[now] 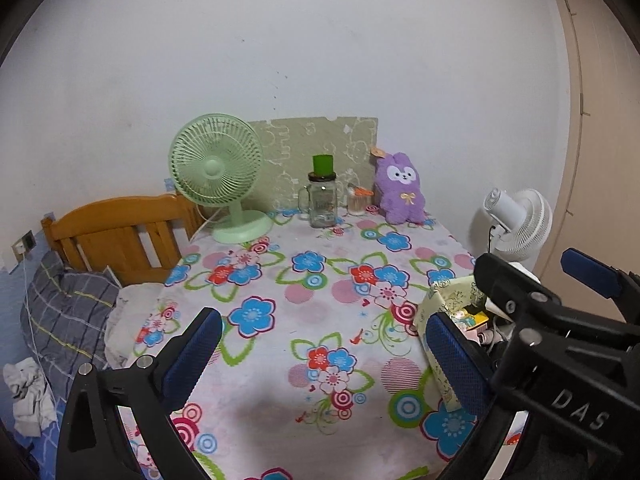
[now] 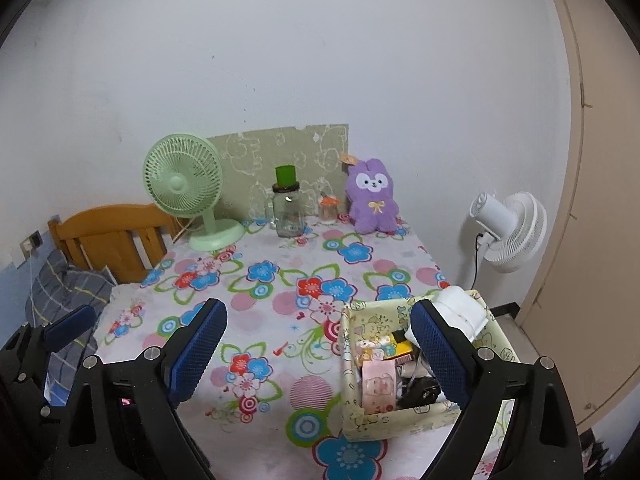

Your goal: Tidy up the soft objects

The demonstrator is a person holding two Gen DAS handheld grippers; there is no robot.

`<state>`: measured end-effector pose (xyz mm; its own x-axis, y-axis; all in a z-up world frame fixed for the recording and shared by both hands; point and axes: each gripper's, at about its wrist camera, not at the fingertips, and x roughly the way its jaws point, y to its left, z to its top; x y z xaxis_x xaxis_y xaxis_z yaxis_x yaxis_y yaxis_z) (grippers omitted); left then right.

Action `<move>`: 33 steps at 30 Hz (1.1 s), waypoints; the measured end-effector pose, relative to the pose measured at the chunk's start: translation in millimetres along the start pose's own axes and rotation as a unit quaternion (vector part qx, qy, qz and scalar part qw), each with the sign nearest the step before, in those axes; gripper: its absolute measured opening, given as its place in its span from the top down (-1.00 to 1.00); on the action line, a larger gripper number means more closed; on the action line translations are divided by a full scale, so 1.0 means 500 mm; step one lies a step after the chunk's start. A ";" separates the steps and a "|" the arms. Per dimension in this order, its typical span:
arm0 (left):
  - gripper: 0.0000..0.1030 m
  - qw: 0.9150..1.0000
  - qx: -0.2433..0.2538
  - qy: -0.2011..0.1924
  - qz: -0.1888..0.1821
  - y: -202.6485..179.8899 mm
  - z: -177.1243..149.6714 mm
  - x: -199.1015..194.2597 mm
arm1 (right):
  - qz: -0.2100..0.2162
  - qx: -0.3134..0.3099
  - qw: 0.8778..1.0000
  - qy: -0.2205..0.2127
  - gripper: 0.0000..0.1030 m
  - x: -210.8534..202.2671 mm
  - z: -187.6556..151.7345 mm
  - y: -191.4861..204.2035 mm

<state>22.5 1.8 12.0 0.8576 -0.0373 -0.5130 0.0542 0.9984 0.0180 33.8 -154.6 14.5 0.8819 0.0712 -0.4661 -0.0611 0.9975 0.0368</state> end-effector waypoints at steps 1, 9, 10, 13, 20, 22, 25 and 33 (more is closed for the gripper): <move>-0.99 1.000 0.001 -0.003 0.002 0.002 -0.001 -0.005 | 0.000 -0.001 1.000 -0.002 -0.84 -0.005 0.000 0.000; -0.99 1.000 -0.004 -0.018 0.011 0.029 -0.003 -0.038 | -0.017 0.005 0.999 -0.029 -0.87 -0.046 0.004 -0.008; -0.99 1.000 -0.005 -0.020 0.012 0.031 -0.003 -0.041 | -0.018 0.009 0.999 -0.032 -0.89 -0.051 0.003 -0.011; -0.99 1.000 -0.009 -0.025 0.014 0.040 -0.004 -0.052 | -0.024 0.014 0.999 -0.041 -0.91 -0.064 0.000 -0.019; -0.99 0.999 -0.012 -0.034 0.014 0.045 -0.004 -0.067 | -0.033 0.019 0.998 -0.053 -0.92 -0.086 -0.011 -0.032; -0.99 0.999 -0.011 -0.036 0.012 0.042 -0.005 -0.071 | -0.034 0.018 0.998 -0.055 -0.93 -0.091 -0.015 -0.033; -0.99 0.999 -0.009 -0.037 0.009 0.040 -0.005 -0.073 | -0.035 0.017 0.998 -0.056 -0.93 -0.094 -0.019 -0.034; -0.99 0.999 -0.007 -0.037 0.006 0.038 -0.004 -0.074 | -0.031 0.020 0.998 -0.057 -0.94 -0.096 -0.018 -0.034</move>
<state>-9.4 22.0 29.8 0.8938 -0.0277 -0.4477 0.0366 0.9993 0.0112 -11.8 -175.2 28.1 0.9312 0.0066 -0.3645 0.0113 0.9988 0.0470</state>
